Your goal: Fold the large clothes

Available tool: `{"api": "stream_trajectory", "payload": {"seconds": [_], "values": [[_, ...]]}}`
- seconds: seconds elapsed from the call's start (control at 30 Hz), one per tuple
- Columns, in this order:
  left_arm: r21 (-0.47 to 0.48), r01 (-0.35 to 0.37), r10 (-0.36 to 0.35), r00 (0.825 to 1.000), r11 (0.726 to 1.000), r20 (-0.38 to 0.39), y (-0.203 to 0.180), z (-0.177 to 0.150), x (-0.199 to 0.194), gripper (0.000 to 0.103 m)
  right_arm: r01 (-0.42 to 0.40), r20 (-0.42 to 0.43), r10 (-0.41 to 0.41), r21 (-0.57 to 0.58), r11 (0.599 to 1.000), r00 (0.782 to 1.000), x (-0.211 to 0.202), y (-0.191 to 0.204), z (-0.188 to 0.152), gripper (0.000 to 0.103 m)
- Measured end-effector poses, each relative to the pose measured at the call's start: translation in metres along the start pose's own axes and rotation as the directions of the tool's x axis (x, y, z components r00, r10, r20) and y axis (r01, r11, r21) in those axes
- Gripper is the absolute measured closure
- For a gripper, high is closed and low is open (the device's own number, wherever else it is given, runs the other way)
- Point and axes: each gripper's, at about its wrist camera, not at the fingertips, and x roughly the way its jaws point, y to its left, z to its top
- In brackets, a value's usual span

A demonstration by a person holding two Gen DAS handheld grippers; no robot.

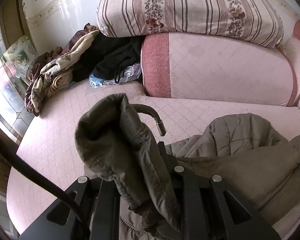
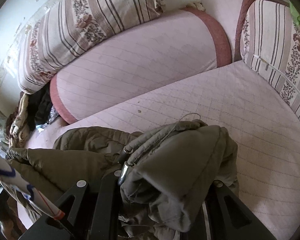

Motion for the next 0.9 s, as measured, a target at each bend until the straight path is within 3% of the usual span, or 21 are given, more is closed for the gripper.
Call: {"api": "stream_trajectory", "payload": {"seconds": [0.9], "values": [[-0.007,-0.029,0.029,0.998,1.000,-0.059,-0.011,-0.011,0.075,0.083,0.057,-0.042,-0.058,-0.023,0.998,0.997,0.073,-0.003,-0.003,0.081]]}}
